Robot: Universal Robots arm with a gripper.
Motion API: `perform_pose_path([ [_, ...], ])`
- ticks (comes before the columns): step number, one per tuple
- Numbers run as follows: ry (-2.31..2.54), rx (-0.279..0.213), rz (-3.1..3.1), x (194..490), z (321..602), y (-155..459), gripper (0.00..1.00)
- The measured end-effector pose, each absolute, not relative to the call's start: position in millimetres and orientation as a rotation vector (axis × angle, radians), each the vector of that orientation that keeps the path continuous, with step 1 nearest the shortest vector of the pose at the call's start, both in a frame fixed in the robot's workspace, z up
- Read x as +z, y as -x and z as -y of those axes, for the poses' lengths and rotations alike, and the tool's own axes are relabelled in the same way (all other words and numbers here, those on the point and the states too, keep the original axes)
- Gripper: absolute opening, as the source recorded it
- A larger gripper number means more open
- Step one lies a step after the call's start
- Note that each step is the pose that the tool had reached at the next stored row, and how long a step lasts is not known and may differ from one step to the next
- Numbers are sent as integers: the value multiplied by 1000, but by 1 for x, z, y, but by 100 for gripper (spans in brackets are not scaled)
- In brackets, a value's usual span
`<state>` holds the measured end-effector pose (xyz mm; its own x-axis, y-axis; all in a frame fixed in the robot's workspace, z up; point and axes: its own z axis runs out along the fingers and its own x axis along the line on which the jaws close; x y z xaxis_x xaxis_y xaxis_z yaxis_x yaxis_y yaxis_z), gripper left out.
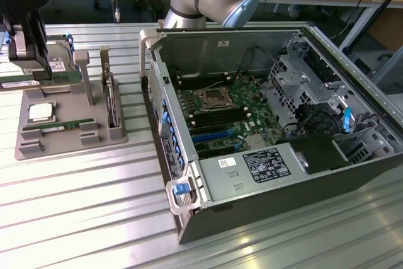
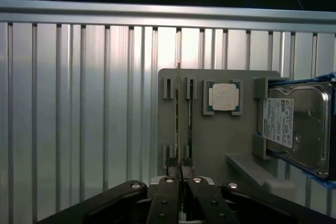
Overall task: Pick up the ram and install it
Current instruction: 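Pick up the ram and move it above insertion slot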
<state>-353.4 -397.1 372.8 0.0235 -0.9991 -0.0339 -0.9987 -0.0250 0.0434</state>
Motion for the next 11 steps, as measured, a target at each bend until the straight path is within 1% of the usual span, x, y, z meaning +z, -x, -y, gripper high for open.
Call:
perform_pose_path([
  [11,-2242,-86,2188,380,397,353,12],
])
